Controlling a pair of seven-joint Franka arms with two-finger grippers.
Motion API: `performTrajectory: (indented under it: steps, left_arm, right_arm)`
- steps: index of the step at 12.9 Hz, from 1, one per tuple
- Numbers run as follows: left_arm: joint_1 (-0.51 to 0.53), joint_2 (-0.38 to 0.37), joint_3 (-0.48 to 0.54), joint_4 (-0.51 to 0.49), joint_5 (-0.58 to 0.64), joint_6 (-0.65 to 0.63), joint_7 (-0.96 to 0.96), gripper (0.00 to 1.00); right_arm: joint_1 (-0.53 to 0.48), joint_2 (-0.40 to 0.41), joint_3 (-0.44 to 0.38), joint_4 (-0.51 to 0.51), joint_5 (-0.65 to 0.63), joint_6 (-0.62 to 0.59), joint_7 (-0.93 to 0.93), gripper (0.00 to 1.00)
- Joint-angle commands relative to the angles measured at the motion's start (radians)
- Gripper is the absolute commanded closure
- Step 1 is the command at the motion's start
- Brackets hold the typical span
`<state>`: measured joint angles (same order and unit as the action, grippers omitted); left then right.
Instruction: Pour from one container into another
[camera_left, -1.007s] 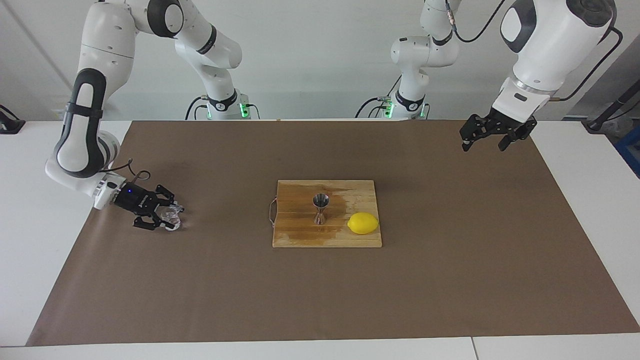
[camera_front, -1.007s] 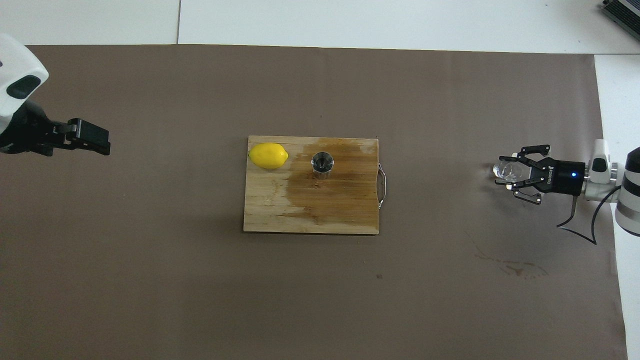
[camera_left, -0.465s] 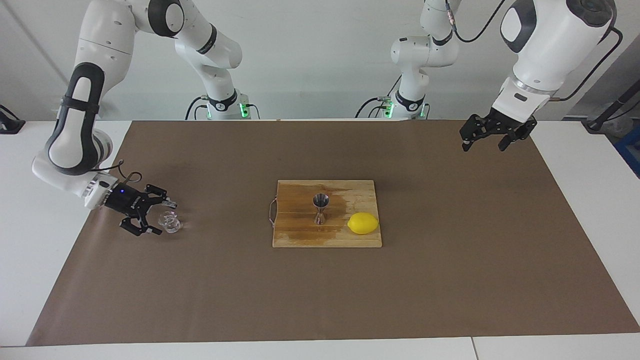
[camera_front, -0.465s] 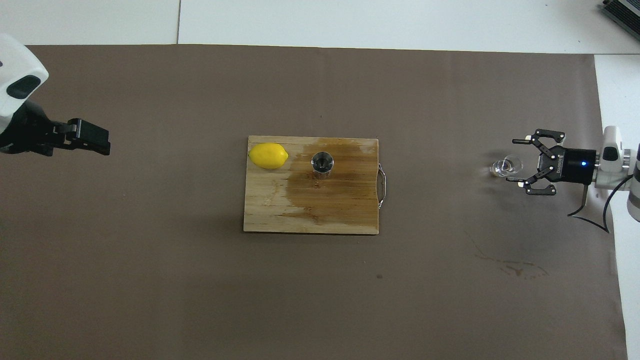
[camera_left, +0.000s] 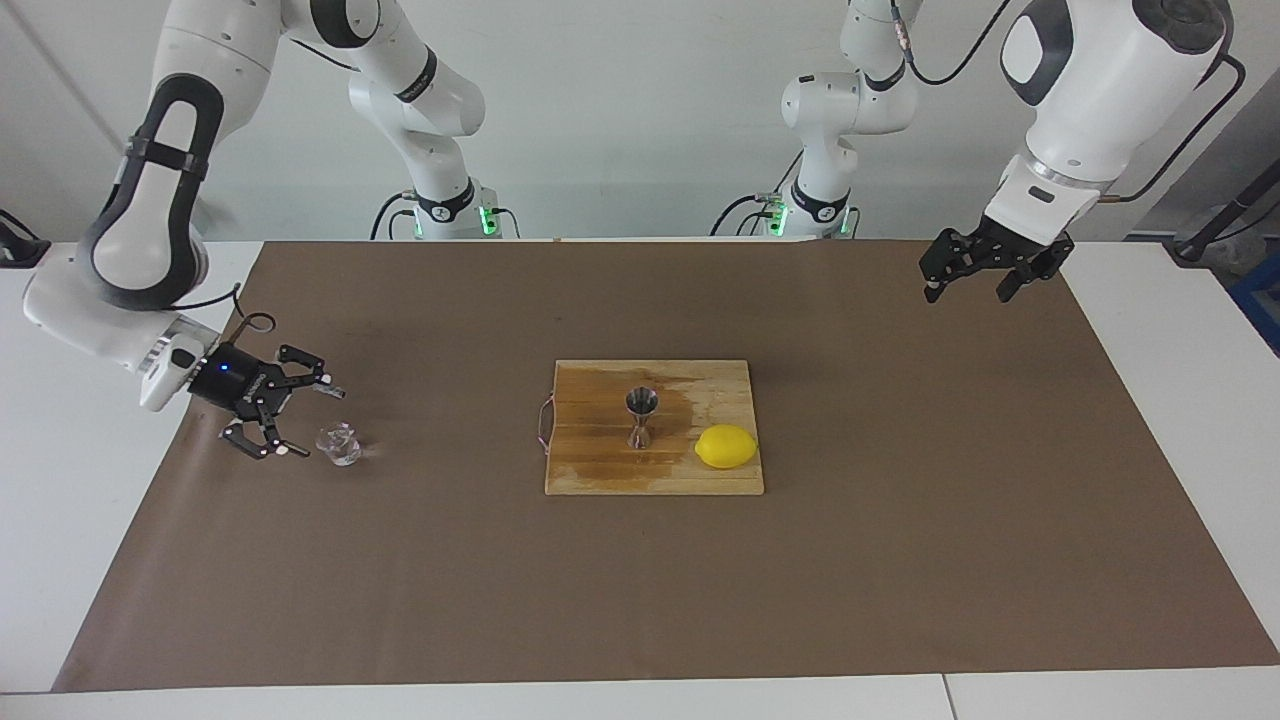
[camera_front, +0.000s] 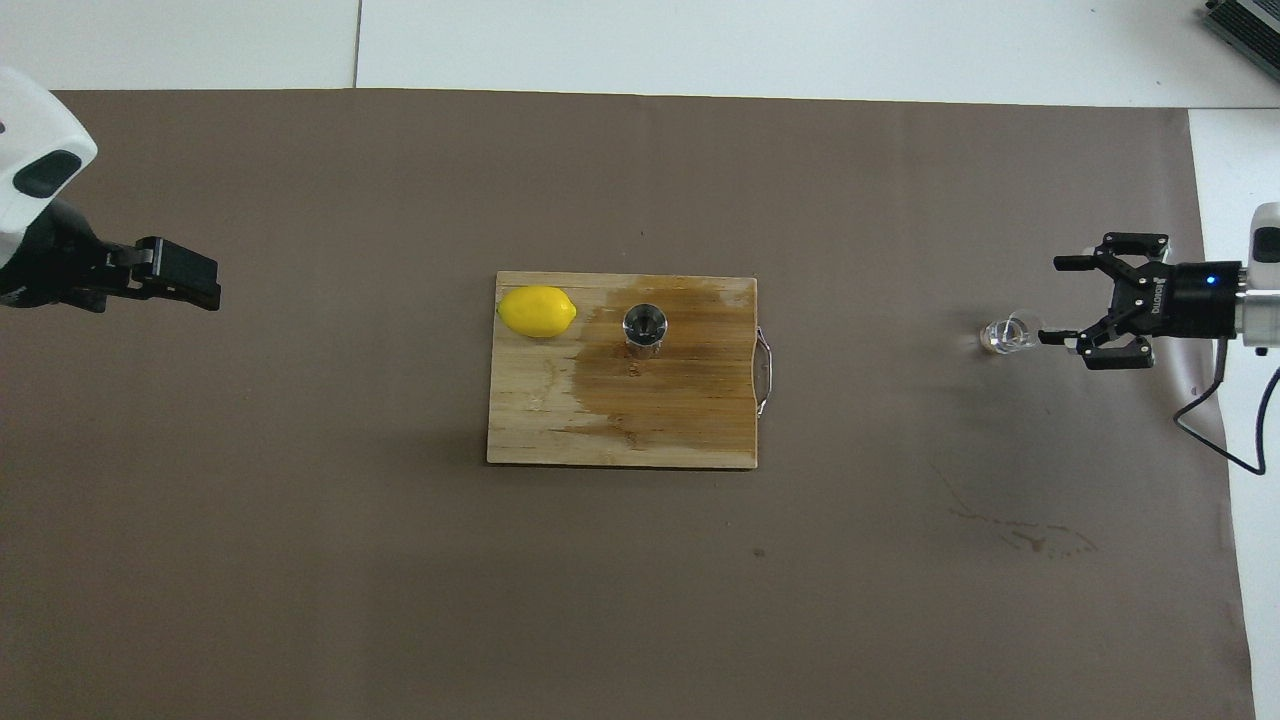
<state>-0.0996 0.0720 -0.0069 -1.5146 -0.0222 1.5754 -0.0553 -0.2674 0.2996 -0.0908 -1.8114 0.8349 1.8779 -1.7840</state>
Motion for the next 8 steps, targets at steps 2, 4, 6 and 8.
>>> performTrajectory:
  steps: [2,4,6,8]
  left_arm:
    - [-0.003,-0.031,0.004,-0.038,0.016,0.009,0.002,0.00]
    - [-0.005,-0.031,0.004,-0.038,0.016,0.009,0.002,0.00]
    - [-0.003,-0.031,0.004,-0.038,0.016,0.009,0.002,0.00]
    - [-0.003,-0.031,0.004,-0.038,0.016,0.009,0.002,0.00]
  right_arm:
    - [0.051,-0.025,0.005,0.122,-0.207,0.016,0.509,0.00]
    - [0.109,-0.028,0.005,0.144,-0.340,0.105,0.795,0.00]
    - [0.166,-0.027,0.005,0.173,-0.449,0.130,1.030,0.00]
    - [0.252,-0.030,0.005,0.190,-0.667,0.135,1.319,0.00]
